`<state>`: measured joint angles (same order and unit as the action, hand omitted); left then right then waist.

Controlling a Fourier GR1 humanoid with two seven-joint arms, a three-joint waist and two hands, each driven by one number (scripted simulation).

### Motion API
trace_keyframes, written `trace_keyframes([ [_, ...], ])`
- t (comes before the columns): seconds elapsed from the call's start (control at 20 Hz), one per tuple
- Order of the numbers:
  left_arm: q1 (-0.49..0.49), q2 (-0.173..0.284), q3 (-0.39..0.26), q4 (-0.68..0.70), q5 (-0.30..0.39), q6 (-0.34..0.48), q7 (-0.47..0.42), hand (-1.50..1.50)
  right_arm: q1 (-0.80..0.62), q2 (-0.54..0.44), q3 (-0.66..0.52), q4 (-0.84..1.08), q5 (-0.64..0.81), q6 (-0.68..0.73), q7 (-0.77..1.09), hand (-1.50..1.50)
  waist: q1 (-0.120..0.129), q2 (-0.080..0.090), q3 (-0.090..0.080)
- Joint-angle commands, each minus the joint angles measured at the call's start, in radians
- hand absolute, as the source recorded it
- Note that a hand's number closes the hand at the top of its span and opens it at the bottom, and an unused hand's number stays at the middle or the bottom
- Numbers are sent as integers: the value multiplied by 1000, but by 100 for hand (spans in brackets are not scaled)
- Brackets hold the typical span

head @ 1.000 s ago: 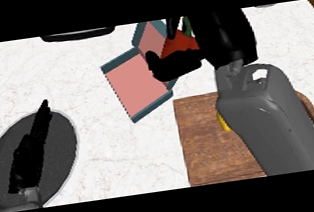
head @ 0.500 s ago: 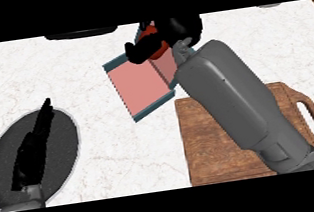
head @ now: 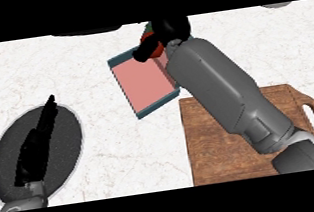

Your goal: Pick the bell pepper from the cutting board and place it in the cardboard box

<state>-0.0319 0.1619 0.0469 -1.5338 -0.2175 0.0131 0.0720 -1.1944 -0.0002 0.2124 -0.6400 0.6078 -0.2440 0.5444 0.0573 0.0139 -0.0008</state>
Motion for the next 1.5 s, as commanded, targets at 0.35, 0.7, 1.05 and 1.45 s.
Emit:
trace_keyframes([
  [0.35, 8, -11, -19, -10, -20, 5, -11, 0, -9, 0, -61, 92, -215, -370, -191, -150, 19, 5, 1],
  [0.7, 16, -12, 6, -3, -12, 16, 10, 0, 23, -14, -264, -13, -367, -423, -382, -150, -36, -8, 2],
  [1.05, -11, 25, 53, -12, 16, -6, 43, 0, 148, -164, -375, -86, -442, -395, -467, -150, -58, -13, 1],
  [1.45, 76, 45, 90, -6, 52, -37, -29, 0, 433, -327, -408, -439, -538, -207, -404, -150, -79, -23, 0],
])
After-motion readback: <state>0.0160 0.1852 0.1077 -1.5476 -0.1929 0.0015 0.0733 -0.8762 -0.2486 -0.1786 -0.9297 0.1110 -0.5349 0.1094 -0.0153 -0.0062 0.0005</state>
